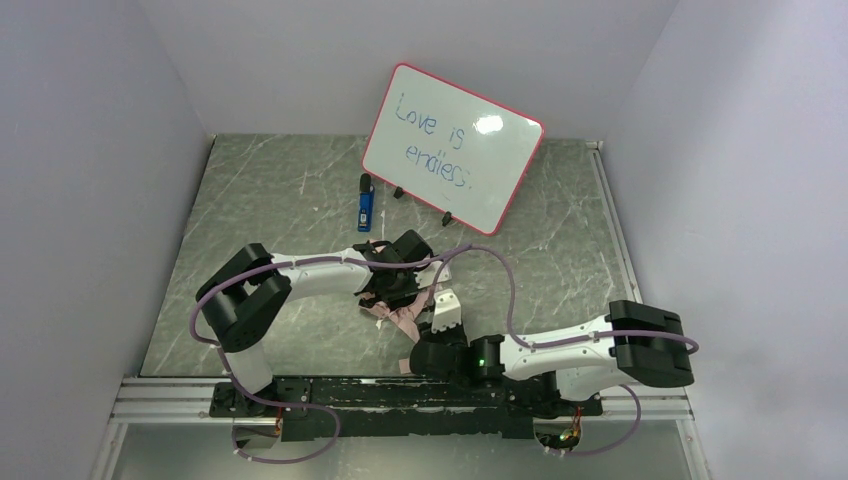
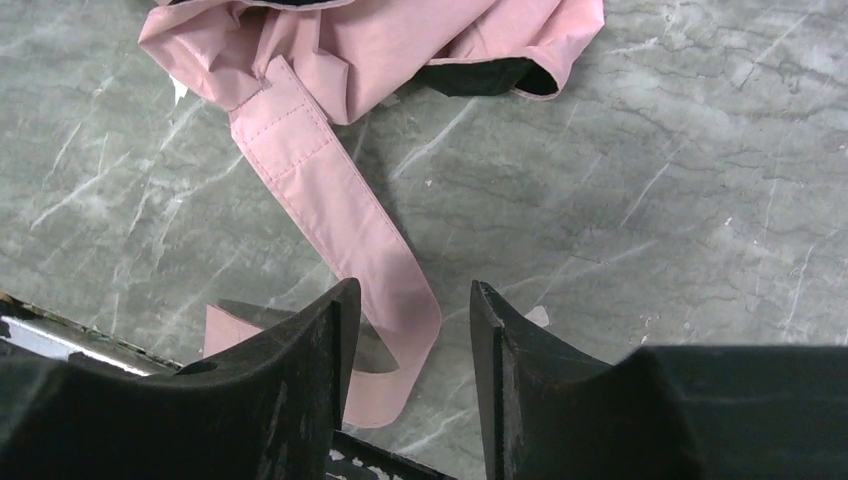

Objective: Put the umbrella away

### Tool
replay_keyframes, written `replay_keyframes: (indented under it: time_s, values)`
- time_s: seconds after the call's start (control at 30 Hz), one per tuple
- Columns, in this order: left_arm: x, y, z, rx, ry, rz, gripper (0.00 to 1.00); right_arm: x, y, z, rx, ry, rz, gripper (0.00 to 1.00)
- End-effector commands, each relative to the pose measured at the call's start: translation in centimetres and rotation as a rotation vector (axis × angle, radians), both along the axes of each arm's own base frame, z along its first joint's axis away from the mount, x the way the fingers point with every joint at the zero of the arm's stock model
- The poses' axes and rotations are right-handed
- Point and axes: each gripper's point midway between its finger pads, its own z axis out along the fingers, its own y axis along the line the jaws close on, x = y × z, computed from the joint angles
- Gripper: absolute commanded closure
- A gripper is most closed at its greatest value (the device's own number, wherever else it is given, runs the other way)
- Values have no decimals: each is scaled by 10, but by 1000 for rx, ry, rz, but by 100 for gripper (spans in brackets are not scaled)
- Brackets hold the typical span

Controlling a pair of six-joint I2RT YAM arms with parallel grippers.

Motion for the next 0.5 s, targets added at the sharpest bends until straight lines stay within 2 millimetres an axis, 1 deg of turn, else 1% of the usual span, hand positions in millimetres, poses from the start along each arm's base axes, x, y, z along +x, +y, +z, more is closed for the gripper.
replay_keyframes:
  time_s: [0.0, 0.07, 0.13, 0.3, 0.47]
  values:
    - [-24, 50, -51, 208, 123, 9, 95, -4, -9, -4, -42, 21, 23, 54]
    - [-25, 50, -51, 206, 129, 6, 95, -7, -16, -5, -52, 38, 32, 60]
    - [-25, 50, -51, 208, 132, 6, 95, -13, -19, -5, -42, 66, 55, 63]
    - [-24, 49, -49, 203, 127, 5, 95, -29, -21, -4, -12, 140, 116, 63]
    - [-25, 49, -49, 200, 126, 4, 95, -38, -22, -3, 19, 192, 126, 64]
